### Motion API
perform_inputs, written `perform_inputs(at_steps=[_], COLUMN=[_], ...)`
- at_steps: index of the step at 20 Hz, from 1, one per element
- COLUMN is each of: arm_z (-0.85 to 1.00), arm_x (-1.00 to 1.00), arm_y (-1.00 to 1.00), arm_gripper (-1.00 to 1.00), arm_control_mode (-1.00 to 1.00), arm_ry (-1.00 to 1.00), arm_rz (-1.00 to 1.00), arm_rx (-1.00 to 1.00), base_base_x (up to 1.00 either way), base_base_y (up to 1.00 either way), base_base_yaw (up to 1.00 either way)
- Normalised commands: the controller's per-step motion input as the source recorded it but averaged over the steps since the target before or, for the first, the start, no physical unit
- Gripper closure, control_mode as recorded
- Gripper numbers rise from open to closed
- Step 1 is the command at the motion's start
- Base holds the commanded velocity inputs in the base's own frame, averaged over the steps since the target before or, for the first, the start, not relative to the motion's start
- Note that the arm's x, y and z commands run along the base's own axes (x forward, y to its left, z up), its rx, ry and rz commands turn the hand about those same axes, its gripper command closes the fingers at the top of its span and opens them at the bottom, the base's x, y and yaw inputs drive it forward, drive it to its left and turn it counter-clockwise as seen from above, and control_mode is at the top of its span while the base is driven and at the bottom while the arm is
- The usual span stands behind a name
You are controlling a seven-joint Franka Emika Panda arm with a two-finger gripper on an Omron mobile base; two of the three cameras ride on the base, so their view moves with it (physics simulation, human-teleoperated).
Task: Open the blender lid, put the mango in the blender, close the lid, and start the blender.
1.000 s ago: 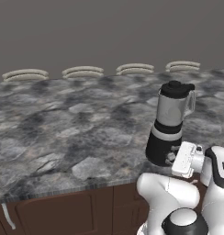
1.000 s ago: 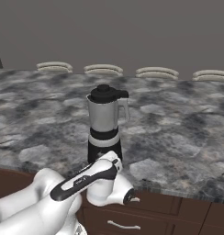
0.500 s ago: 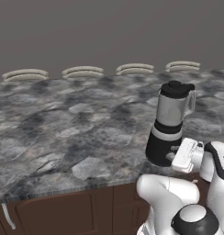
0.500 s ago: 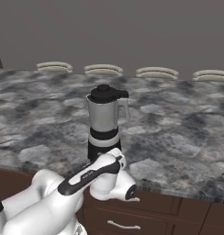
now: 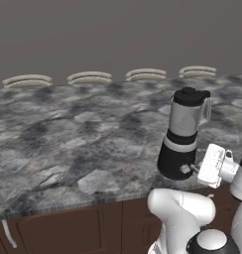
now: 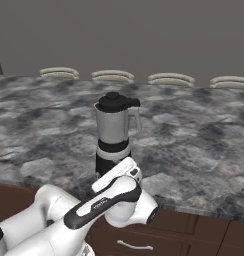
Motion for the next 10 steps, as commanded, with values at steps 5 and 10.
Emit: perform_inputs(at_steps=[5,10], arm_z=[1.00,0.94], arm_x=[-0.38,-0.46], arm_y=[0.00,0.00], arm_gripper=[-1.00,-1.00], arm_control_mode=[-1.00,-1.00], arm_ry=[-0.18,-0.18], arm_rz=[0.00,-0.01], arm_rx=[0.00,0.00], base_base_x=[0.00,0.00], base_base_y=[0.00,0.00], base_base_yaw=[0.00,0.00])
